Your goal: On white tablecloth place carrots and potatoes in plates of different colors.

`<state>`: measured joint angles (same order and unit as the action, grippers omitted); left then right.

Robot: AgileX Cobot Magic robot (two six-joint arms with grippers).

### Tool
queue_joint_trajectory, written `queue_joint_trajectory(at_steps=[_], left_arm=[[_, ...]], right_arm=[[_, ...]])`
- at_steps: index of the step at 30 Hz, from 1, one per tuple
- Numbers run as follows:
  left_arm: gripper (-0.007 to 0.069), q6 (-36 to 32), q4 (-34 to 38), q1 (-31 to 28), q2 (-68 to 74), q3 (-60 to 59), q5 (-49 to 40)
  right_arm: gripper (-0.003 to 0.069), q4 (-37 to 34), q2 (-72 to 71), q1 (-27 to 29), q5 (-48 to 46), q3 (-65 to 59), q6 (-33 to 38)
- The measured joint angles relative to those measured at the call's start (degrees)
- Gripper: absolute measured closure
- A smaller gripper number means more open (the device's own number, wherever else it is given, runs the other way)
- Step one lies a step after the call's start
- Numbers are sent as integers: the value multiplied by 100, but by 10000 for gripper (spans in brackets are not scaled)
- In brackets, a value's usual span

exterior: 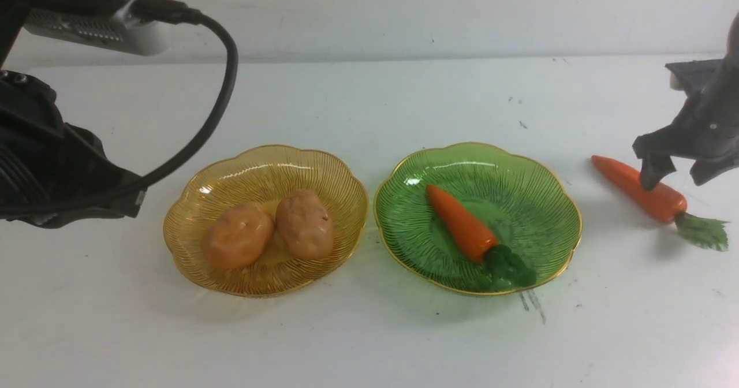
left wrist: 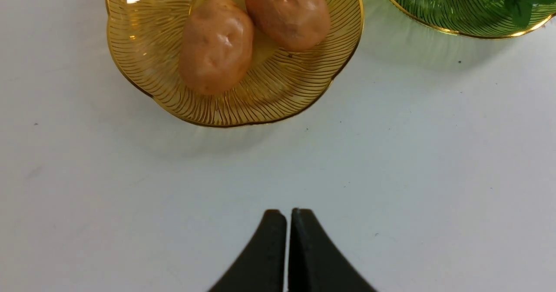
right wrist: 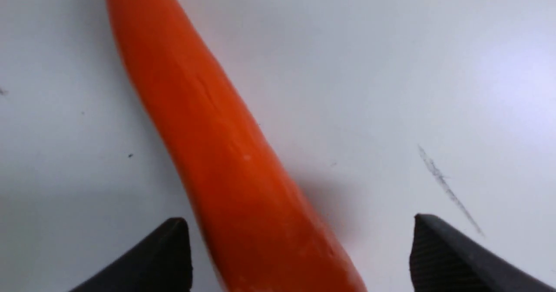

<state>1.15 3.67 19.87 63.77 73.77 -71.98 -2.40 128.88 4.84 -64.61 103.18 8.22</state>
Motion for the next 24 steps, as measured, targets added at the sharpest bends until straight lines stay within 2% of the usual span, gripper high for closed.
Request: queue_joint_trajectory(at_steps=[3,5,6,10,14,17,20,22,24], left_arm=[[628,0,0,0,0,0,0],[628,0,0,0,0,0,0],[628,0,0,0,0,0,0],[628,0,0,0,0,0,0],[628,0,0,0,0,0,0],[628,0,0,0,0,0,0],[628,0,0,0,0,0,0],[628,0,0,0,0,0,0],[628,0,0,0,0,0,0]], right_arm=[[90,-197,157,0,-62,0,57],[221,-220,183,0,-148,0,98],[326,-226,183,0,-236,16,97],[315,-426,95,0,-550,384,-205],[315,-1425,-555,-136,-571,630,-390],[315,-1903,-958,-519,-571,702,-401],[315,-1813,-896,-1105,-601,708,-359],[315,-1449,-704,-1555,-620,697,-297],[265,-1026,-508,-1918,-626,686,-396]])
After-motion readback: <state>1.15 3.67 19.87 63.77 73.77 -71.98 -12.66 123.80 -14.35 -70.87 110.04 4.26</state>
